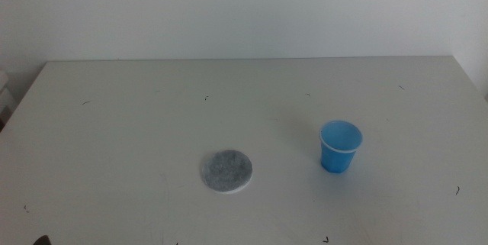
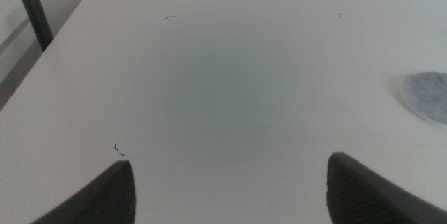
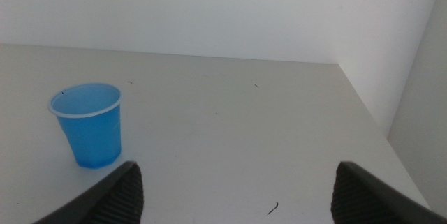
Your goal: Place an empty cup on a cup mat.
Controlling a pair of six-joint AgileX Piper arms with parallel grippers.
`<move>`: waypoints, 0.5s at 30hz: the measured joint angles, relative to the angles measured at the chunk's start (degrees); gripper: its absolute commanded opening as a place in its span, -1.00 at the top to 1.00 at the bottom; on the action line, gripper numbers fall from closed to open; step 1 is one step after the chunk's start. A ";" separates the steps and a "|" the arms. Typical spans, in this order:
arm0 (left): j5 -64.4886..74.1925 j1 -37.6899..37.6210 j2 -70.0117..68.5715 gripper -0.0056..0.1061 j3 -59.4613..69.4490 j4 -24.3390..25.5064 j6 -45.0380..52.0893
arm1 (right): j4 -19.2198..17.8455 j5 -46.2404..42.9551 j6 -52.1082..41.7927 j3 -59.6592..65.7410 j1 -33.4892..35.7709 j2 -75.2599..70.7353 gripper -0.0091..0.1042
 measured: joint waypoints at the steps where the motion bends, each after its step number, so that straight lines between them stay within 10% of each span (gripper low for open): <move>1: 0.00 0.00 0.00 -0.98 0.00 0.00 0.00 | 0.14 0.00 0.00 0.00 0.00 0.00 -0.74; 15: 0.00 0.00 0.00 -0.98 0.00 0.00 0.00 | 0.88 0.32 2.20 -12.55 0.00 8.19 -0.74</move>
